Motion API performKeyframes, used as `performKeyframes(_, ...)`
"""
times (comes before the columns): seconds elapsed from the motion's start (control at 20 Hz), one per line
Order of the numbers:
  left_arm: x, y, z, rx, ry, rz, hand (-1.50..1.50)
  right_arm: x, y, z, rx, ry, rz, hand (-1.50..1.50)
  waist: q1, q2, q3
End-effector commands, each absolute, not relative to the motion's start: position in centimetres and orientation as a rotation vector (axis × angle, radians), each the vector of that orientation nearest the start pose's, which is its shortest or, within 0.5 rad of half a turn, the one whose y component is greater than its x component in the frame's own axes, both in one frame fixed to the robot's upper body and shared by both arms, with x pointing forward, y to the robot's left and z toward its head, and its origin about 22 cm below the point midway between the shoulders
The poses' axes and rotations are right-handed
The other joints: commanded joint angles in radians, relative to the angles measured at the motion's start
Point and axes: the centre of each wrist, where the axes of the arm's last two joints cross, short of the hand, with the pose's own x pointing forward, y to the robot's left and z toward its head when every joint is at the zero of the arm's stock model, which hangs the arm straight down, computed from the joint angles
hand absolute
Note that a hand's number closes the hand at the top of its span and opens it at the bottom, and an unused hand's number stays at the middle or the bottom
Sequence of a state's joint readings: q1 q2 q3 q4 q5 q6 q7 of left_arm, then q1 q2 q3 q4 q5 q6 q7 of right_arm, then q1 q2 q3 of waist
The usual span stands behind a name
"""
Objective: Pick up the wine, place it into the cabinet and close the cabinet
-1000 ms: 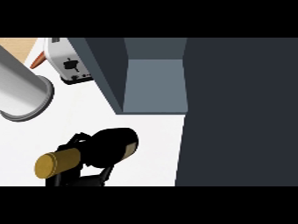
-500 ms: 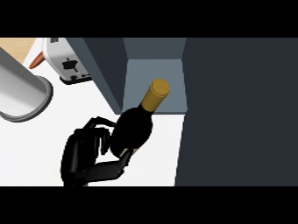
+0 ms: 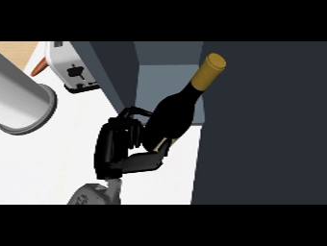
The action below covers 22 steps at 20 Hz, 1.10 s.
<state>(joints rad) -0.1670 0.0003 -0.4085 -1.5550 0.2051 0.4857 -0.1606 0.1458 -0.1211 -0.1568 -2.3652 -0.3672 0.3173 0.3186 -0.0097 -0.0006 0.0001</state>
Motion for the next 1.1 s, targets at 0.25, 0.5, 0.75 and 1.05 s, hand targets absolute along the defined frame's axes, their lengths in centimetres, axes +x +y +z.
performKeyframes(0.25,28.2,8.0,1.3,0.032,-1.773,0.076,1.50,14.2,-27.5,16.8,0.276,-1.973,0.243,-1.50,-0.008,0.001,0.000)
performKeyframes(0.5,30.7,8.9,-0.5,0.069,-1.752,0.080,1.50,16.1,-29.4,17.3,0.268,-1.992,0.242,-1.50,-0.008,0.004,0.000)
performKeyframes(0.75,30.9,8.7,-2.5,0.094,-1.733,0.059,1.50,16.1,-28.9,17.1,0.284,-1.981,0.241,-1.50,-0.004,0.002,0.000)
performKeyframes(1.05,32.8,8.0,-2.7,0.122,-1.769,0.081,1.50,15.5,-28.7,17.9,0.288,-1.982,0.247,-1.50,-0.016,0.005,-0.001)
